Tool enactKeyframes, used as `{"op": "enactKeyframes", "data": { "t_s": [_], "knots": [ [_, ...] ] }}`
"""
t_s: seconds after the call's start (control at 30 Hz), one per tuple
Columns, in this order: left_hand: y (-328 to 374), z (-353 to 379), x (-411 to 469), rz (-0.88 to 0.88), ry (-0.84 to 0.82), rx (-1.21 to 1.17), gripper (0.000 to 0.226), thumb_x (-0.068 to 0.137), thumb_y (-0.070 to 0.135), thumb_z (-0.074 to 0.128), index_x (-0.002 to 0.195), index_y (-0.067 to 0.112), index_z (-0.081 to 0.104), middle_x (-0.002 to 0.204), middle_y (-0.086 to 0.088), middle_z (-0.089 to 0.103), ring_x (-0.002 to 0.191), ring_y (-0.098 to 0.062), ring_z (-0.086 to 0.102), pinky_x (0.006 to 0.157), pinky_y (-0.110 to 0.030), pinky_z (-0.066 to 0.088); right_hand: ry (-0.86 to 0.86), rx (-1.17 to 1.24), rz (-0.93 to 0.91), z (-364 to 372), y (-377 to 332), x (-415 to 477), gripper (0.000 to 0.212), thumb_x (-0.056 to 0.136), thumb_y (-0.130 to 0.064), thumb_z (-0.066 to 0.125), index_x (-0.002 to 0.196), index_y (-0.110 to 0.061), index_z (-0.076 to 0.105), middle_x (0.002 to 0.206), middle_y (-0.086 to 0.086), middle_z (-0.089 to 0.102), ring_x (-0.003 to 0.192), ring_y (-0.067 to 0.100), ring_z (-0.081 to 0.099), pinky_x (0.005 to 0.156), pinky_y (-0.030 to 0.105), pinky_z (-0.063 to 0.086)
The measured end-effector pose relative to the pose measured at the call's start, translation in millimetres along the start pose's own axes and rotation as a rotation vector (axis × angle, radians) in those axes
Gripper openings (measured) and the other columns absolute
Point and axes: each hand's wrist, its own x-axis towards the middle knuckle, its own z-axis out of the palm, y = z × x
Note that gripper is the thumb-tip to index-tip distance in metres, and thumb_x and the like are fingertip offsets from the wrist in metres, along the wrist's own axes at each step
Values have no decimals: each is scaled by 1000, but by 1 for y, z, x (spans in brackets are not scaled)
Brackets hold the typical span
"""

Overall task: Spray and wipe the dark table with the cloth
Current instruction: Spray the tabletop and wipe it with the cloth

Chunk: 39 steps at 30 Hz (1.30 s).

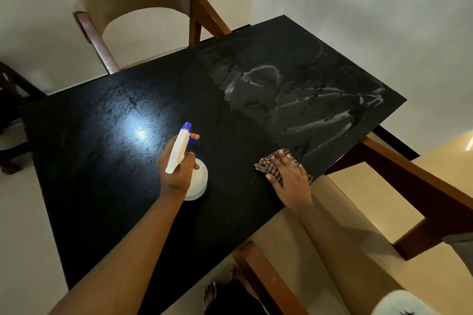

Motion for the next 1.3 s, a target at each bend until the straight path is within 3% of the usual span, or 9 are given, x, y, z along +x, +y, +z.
{"op": "enactKeyframes", "data": {
  "t_s": [0.17, 0.27, 0.43, 0.53, 0.77, 0.83, 1.03, 1.1, 1.3],
  "knots": [
    [1, 0, 0, -12, -9, 7, 30, 78, 2, 47, 101, 17, 60, 89, -9, 66, 57, -4, 62, 56, -10, 50, -87, 43, -249, 14, -10, -65, 57, 96, -54, 33, 148, -36, 21, 155, -16, 5, 142, 1, -8, 113, 26, -14],
    [2, 1, 0, -15, -1, 4, 33, 79, 2, 47, 98, 25, 60, 86, -3, 65, 59, -2, 62, 56, -8, 49, -178, 79, -382, 7, 13, -58, 59, 92, -59, 28, 147, -39, 22, 155, -18, 8, 143, 0, -4, 119, 37, 0],
    [2, 2, 1, -20, 3, -2, 30, 79, 2, 47, 106, 11, 58, 86, -11, 63, 60, 0, 63, 55, -6, 48, 16, 162, -70, 2, 39, -21, 62, 92, -58, 32, 146, -29, 33, 157, -9, 20, 145, 10, 11, 117, 38, 4],
    [1, 1, 0, -6, 0, -3, 30, 79, 2, 47, 105, 13, 57, 86, -14, 64, 60, -1, 62, 55, -6, 47, 72, 223, 81, 16, 16, -39, 53, 97, -46, 43, 145, -28, 34, 156, -9, 20, 145, 7, 5, 117, 38, -1],
    [2, 2, -1, -6, -1, 5, 29, 81, 5, 49, 108, 13, 56, 92, -8, 63, 67, 2, 64, 56, -5, 47, -66, 146, -217, 38, -33, -91, 67, 88, -71, 16, 146, -38, 28, 154, -20, 10, 142, -3, -8, 113, 26, -15],
    [2, 2, -1, -2, -4, 14, 28, 81, 4, 49, 107, 11, 58, 91, -10, 64, 68, 2, 64, 56, -4, 47, -17, 169, -221, 37, -25, -85, 62, 91, -65, 24, 145, -36, 32, 154, -17, 16, 142, -3, -4, 115, 29, -10],
    [0, -1, 2, -20, -42, 23, 33, 77, 5, 46, 106, 5, 62, 96, 3, 65, 68, 0, 63, 56, -8, 49, 162, 399, 347, 30, -2, -56, 56, 98, -42, 45, 149, -26, 27, 159, -7, 12, 143, 7, -3, 119, 40, 0],
    [1, -2, 1, -22, -42, 20, 32, 77, 6, 46, 105, 4, 62, 96, -2, 65, 68, -3, 63, 56, -8, 48, 167, 426, 448, 27, -3, -53, 59, 97, -42, 44, 150, -25, 24, 160, -5, 11, 144, 9, -1, 120, 45, 6],
    [8, -3, 0, -31, -63, 14, 35, 75, 5, 43, 103, 12, 63, 94, -10, 68, 70, -21, 62, 56, -9, 48, 50, 450, 266, 16, -29, -89, 54, 95, -32, 54, 145, -26, 34, 156, -5, 24, 142, 6, 10, 118, 36, 11]
  ]
}}
